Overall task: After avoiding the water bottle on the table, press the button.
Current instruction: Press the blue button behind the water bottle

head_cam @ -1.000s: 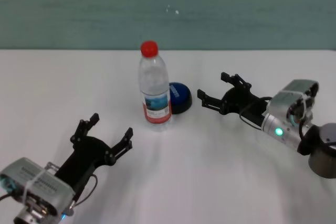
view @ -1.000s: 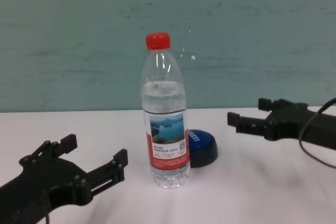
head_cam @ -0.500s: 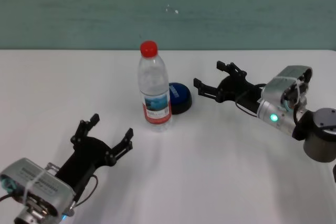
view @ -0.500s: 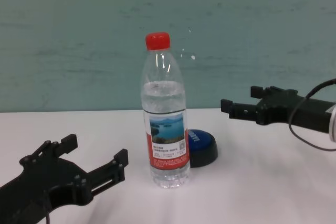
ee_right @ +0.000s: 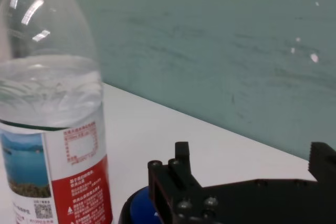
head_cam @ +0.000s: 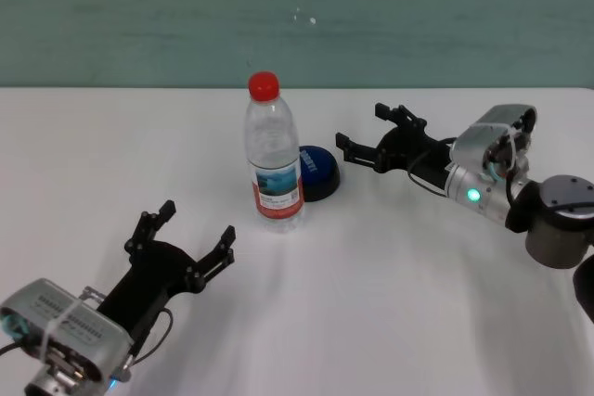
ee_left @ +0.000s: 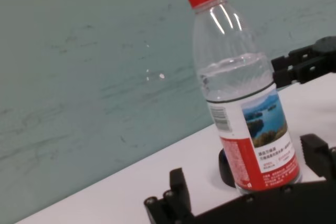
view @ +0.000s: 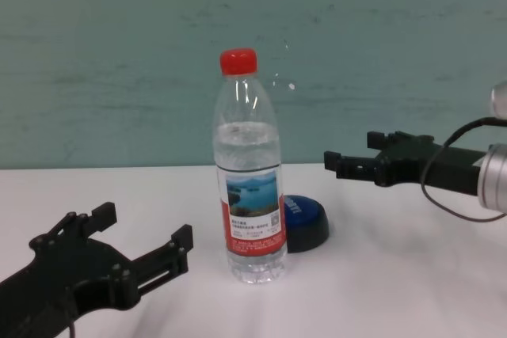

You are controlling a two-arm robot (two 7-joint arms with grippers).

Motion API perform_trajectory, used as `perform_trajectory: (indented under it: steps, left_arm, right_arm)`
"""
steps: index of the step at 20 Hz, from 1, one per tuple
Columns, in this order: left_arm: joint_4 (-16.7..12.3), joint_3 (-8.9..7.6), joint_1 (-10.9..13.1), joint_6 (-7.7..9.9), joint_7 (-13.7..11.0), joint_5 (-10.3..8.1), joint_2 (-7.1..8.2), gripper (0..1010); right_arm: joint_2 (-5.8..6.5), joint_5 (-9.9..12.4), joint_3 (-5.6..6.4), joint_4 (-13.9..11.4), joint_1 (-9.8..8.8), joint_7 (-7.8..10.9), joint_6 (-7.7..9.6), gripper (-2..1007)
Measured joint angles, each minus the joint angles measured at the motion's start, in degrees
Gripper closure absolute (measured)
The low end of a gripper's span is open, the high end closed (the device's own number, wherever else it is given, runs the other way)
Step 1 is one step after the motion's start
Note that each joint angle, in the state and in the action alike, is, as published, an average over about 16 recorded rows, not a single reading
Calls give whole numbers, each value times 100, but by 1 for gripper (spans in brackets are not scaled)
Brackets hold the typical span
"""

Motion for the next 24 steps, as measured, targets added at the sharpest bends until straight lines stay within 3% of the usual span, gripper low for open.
perform_trajectory:
  steps: [12,24]
  left_arm:
    - [0,0,0,0,0,0,0,10]
    - [0,0,0,0,0,0,0,10]
  right_arm:
    - [-217,-107,-74,771,406,158,-180,1]
    - [-385,-213,-94,1214,654,250,-299,1]
